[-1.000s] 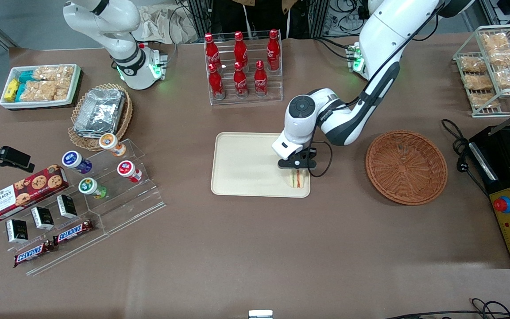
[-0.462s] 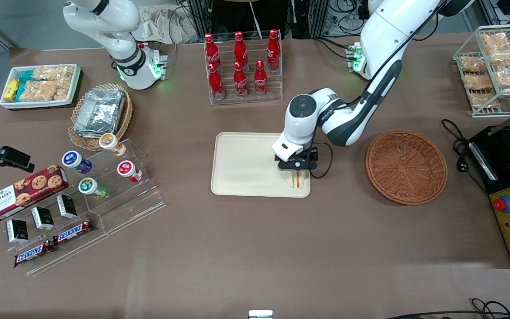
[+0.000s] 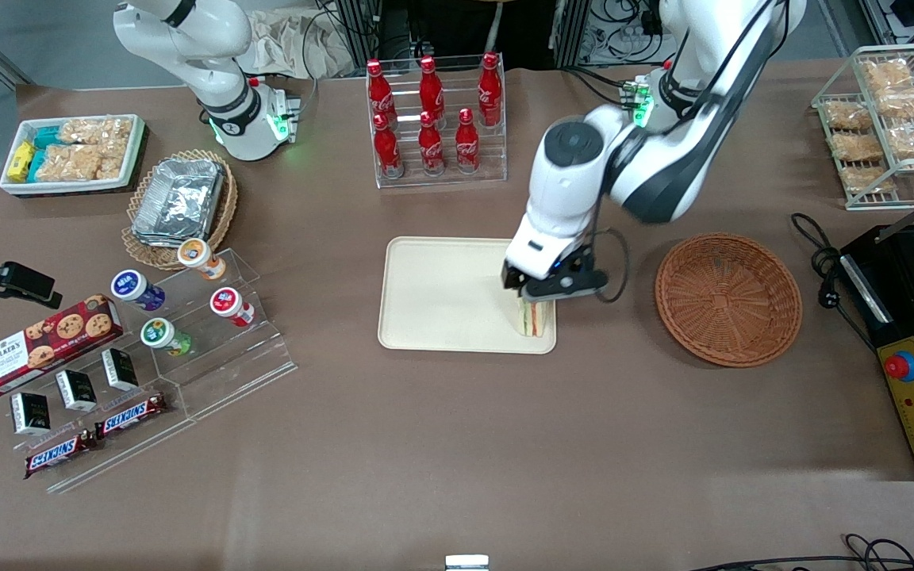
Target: Place sandwich from basket to tray
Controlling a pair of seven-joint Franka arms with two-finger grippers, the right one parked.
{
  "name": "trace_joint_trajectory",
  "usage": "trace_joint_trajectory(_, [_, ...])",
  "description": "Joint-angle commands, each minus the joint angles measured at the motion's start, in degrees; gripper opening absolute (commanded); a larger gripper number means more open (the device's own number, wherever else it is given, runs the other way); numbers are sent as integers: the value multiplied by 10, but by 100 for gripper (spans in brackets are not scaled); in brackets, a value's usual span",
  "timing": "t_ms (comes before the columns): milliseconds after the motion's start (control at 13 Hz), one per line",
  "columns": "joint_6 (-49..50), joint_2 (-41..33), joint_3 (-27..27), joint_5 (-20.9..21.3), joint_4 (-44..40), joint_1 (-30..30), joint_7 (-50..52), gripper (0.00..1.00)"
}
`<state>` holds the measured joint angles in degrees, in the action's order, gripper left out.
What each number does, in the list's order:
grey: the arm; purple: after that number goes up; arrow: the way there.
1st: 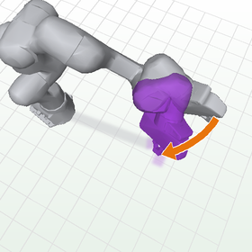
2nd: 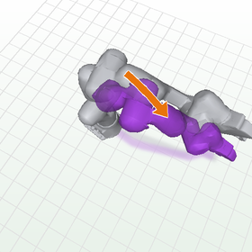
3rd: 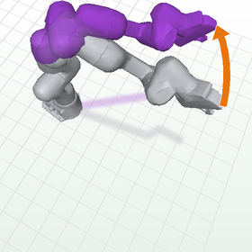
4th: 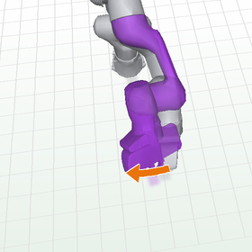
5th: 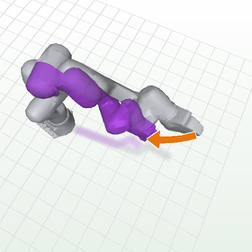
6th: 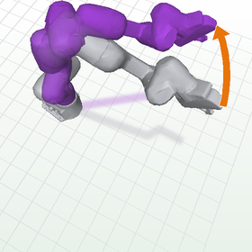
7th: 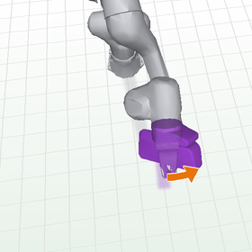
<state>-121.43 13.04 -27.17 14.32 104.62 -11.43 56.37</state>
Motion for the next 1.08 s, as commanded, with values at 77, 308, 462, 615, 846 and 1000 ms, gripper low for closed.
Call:
trace_joint_trajectory(77, [152,-69,4,-61,-85,54,-52,100])
trace_joint_trajectory(308, [280,-115,103,-126,-131,64,-246,100])
trace_joint_trajectory(462, [324,-152,183,-142,-127,60,-385,100])
trace_joint_trajectory(615, [344,-162,245,-144,-125,59,-493,100])
trace_joint_trajectory(846, [351,-165,266,-147,-131,61,-531,100])
trace_joint_trajectory(1000, [351,-162,266,-147,-142,63,-533,100])
